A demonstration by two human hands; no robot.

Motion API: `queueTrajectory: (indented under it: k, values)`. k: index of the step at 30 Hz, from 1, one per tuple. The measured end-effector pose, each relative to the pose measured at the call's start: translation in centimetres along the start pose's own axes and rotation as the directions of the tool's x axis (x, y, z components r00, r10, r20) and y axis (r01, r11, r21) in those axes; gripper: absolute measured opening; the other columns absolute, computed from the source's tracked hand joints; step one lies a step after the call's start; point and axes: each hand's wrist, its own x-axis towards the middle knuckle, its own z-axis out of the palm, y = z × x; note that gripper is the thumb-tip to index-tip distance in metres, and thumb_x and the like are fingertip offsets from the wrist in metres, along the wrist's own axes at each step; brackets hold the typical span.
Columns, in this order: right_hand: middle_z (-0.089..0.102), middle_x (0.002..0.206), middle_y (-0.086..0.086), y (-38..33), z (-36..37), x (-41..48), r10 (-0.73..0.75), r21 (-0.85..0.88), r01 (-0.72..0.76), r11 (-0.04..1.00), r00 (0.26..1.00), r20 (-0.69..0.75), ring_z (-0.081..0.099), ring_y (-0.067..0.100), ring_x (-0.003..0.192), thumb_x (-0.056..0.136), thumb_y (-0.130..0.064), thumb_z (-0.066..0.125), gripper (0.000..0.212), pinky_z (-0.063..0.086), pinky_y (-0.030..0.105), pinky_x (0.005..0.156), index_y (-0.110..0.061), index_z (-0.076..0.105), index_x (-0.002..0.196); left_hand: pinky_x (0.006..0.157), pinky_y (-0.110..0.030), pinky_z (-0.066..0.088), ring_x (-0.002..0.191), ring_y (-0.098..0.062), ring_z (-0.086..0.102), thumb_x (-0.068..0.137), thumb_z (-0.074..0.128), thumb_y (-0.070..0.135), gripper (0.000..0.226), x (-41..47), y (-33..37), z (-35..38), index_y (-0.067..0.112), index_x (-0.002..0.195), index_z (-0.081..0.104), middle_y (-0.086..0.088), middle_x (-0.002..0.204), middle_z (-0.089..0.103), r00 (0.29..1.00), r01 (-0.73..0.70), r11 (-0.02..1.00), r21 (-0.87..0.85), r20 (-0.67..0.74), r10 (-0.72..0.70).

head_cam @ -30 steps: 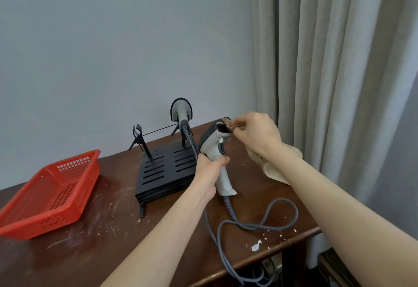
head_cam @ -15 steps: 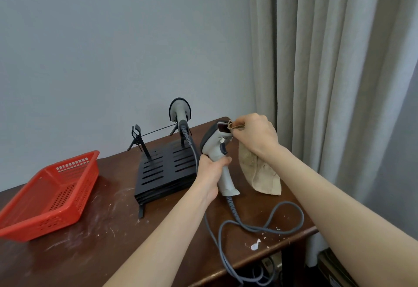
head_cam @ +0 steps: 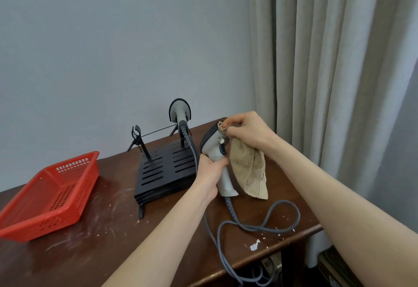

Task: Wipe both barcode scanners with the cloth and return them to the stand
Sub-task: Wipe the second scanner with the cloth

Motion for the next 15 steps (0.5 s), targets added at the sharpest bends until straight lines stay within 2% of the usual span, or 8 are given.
queueTrajectory:
  k: [2, 4, 10, 12, 15]
  values:
    - [0.068, 0.08, -0.004, -0.1, -0.3, 0.2, -0.019, -0.175, 0.018, 0.984, 1.0, -0.005, 0.06, 0.013, 0.079, 0.08, -0.018, 0.062, 0.016, 0.05, 0.028, 0.076, -0.032, 0.067, 0.075, 0.082, -0.036, 0.05, 0.099, -0.025, 0.06, 0.079, 0.07, 0.002, 0.046, -0.1, -0.1, 0.0, 0.007, 0.118, 0.047, -0.011, 0.108, 0.061, 1.0, -0.012, 1.0, 0.023, -0.014, 0.012]
    - [0.066, 0.076, -0.006, -0.3, -0.5, 0.2, -0.016, -0.314, 0.011, 0.949, 1.0, -0.014, 0.061, 0.019, 0.082, 0.079, -0.023, 0.06, 0.014, 0.051, 0.032, 0.074, -0.035, 0.065, 0.075, 0.086, -0.038, 0.049, 0.099, -0.026, 0.059, 0.079, 0.071, 0.005, 0.043, -0.2, -0.1, 0.1, 0.009, 0.114, 0.048, -0.01, 0.107, 0.06, 1.0, -0.013, 0.999, 0.048, -0.022, 0.014]
    - [0.066, 0.1, 0.0, 0.1, -1.3, 0.5, 0.002, -0.633, -0.051, 0.772, 0.997, -0.077, 0.061, 0.029, 0.094, 0.085, -0.026, 0.053, 0.021, 0.04, 0.029, 0.069, -0.037, 0.07, 0.093, 0.094, -0.042, 0.049, 0.1, -0.027, 0.059, 0.079, 0.072, 0.006, 0.043, -0.2, 0.0, 0.1, 0.012, 0.114, 0.048, -0.009, 0.107, 0.059, 0.999, -0.021, 0.998, 0.066, -0.03, 0.023]
    - [0.065, 0.109, 0.002, 0.6, -1.4, 0.5, -0.006, -0.628, -0.093, 0.773, 0.988, -0.154, 0.06, 0.031, 0.098, 0.087, -0.023, 0.051, 0.026, 0.042, 0.03, 0.072, -0.034, 0.072, 0.098, 0.096, -0.043, 0.048, 0.103, -0.027, 0.059, 0.079, 0.072, 0.006, 0.046, -0.2, 0.1, 0.1, 0.011, 0.117, 0.048, -0.009, 0.109, 0.06, 0.999, -0.026, 0.998, 0.063, -0.028, 0.028]
    - [0.067, 0.099, 0.003, 0.9, -1.5, 0.2, -0.048, -0.517, -0.074, 0.853, 0.974, -0.22, 0.061, 0.03, 0.093, 0.084, -0.021, 0.051, 0.027, 0.047, 0.033, 0.074, -0.031, 0.074, 0.096, 0.091, -0.039, 0.048, 0.1, -0.025, 0.059, 0.079, 0.071, 0.005, 0.043, -0.2, 0.3, 0.1, 0.011, 0.115, 0.048, -0.009, 0.107, 0.059, 0.999, -0.031, 0.998, 0.05, -0.021, 0.032]
